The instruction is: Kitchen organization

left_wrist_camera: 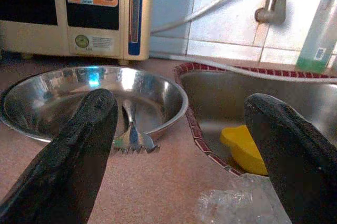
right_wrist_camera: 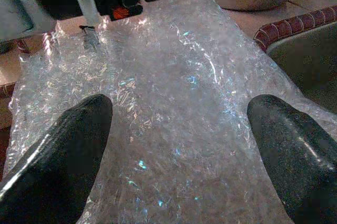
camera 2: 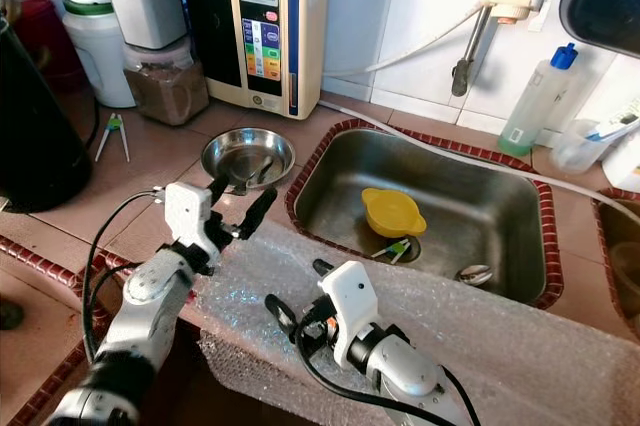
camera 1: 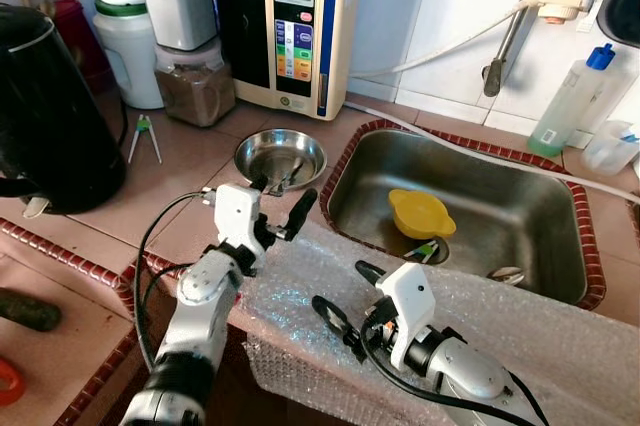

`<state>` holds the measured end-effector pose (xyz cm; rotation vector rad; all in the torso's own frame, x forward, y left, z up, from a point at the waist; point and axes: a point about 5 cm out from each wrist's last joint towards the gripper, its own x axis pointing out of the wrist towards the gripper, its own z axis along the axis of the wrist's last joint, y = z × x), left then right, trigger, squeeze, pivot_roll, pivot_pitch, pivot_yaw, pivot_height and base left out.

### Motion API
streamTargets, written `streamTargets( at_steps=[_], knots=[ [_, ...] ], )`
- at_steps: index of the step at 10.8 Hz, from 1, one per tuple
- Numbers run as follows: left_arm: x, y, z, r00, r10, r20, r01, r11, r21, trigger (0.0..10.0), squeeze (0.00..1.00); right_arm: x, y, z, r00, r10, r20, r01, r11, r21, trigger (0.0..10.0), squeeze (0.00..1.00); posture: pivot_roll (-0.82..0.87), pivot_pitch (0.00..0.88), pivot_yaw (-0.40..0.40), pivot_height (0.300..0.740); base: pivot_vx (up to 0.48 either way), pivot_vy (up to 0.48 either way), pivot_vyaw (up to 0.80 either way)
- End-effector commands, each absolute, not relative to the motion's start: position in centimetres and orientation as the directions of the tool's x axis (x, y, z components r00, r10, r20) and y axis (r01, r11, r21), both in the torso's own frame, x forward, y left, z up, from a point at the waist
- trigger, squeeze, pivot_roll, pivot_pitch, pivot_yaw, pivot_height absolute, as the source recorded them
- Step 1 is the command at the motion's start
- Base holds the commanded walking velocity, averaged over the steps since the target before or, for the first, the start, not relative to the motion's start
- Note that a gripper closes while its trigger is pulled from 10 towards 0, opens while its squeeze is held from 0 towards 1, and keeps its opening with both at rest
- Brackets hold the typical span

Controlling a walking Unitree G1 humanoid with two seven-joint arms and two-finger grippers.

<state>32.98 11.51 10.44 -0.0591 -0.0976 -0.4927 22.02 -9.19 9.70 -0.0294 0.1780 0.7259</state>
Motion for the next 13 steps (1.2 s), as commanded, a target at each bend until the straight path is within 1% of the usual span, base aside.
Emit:
streamTargets(
  at_steps=[1,2,5,6,8,10,11,12,13],
  knots=[
    [33.2,11.0,10.4,0.873,-0.479,0.098,0.482,0.876,-0.015,10.0,0.60,21.9,-9.3,9.2,0.734,0.650,-0.197,-0.658,0.752,0.032,10.0,0.00,-0.01,0.000,0.018,0.740,0.000,0.000,0.00],
    [33.4,10.8,10.2,0.878,-0.470,0.092,0.473,0.881,-0.012,10.0,0.00,21.9,-9.3,9.3,0.738,0.647,-0.191,-0.655,0.755,0.023,10.0,0.00,-0.02,0.000,0.021,0.740,0.000,0.000,0.00],
    [33.8,10.5,9.6,0.896,-0.439,0.065,0.438,0.899,0.029,10.0,0.00,21.7,-9.3,9.5,0.743,0.643,-0.184,-0.651,0.758,0.020,10.0,0.00,-0.03,0.000,0.016,0.740,0.000,0.000,0.00],
    [34.1,10.8,9.2,0.916,-0.398,0.037,0.398,0.917,0.019,10.0,0.00,21.9,-9.6,9.7,0.752,0.634,-0.179,-0.643,0.765,0.009,10.0,0.00,-0.04,0.000,0.016,0.740,0.000,0.000,0.00],
    [34.5,11.0,9.0,0.931,-0.364,0.016,0.364,0.931,0.014,10.0,0.00,22.0,-9.8,9.8,0.758,0.628,-0.175,-0.638,0.770,0.001,10.0,0.00,-0.05,0.000,0.012,0.740,0.000,0.000,0.00],
    [34.8,10.9,8.6,0.946,-0.322,-0.019,0.323,0.945,0.051,10.0,0.00,22.1,-9.8,10.0,0.758,0.630,-0.171,-0.640,0.768,-0.006,10.0,0.00,-0.06,0.000,0.008,0.740,0.000,0.000,0.00],
    [35.0,11.0,8.5,0.953,-0.303,-0.030,0.304,0.951,0.051,7.6,0.00,22.1,-9.9,10.1,0.759,0.629,-0.169,-0.639,0.769,-0.008,10.0,0.00,-0.06,0.000,0.006,0.740,0.000,0.000,0.00],
    [35.1,11.1,8.6,0.957,-0.289,-0.034,0.291,0.956,0.048,2.6,0.00,22.2,-9.9,10.1,0.759,0.629,-0.168,-0.639,0.769,-0.010,10.0,0.00,-0.06,0.000,0.006,0.740,0.000,0.000,0.00],
    [35.2,11.2,8.6,0.958,-0.283,-0.036,0.284,0.958,0.039,0.0,0.00,22.2,-9.9,10.2,0.760,0.628,-0.167,-0.638,0.770,-0.010,10.0,0.00,-0.06,0.000,0.007,0.740,0.000,0.000,0.00]
  ],
)
